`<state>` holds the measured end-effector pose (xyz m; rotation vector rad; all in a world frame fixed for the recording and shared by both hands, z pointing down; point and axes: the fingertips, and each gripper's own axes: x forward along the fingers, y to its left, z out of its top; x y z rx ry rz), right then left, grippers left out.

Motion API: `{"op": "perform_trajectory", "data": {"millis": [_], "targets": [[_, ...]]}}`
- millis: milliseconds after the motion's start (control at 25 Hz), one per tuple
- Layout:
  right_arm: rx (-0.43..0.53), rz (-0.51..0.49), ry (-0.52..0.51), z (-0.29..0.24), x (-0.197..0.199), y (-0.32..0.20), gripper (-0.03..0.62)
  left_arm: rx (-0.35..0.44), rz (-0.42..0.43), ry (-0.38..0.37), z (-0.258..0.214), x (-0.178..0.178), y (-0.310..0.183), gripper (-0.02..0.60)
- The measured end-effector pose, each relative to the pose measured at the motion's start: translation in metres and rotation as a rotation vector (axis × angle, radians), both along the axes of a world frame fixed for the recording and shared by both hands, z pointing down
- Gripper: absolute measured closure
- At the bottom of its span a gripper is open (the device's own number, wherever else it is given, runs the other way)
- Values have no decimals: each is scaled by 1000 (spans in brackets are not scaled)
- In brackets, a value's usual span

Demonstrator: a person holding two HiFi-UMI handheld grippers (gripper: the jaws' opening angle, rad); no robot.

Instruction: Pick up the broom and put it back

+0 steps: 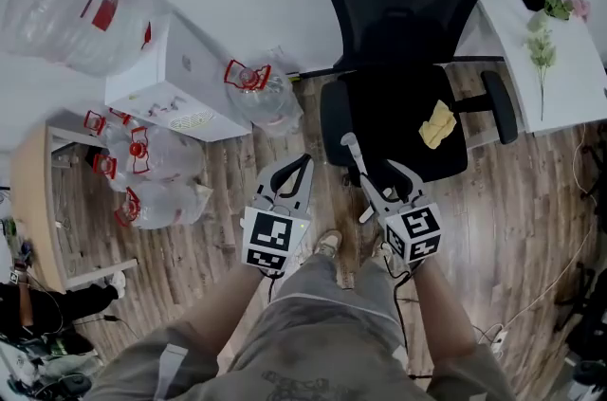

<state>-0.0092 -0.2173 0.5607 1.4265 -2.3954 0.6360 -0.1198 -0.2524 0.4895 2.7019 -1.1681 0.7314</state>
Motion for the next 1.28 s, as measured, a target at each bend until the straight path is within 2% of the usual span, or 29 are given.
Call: {"op": "perform_trajectory", "data": {"millis": [440,680,960,1040,1160,1280], "targets": [[-115,-223,36,105,-9,-22,376,-36,-178,-51,64,-10,1,565],[-122,-306,91,143,-21,-24,372,-52,-228,-71,96,-17,10,565],[-95,-294,97,162,-24,-28,381,-40,-230,-68,110,-15,11,565],[-78,-290,99,162,-26,-27,402,-45,-241,-52,110,-18,10,565],[-56,-272,120,161,-27,-20,476,-71,-265,-14,110,-23,12,565],[-63,-238,144,158,-23,-11,484,-77,-259,-11,108,-26,16,565]]}}
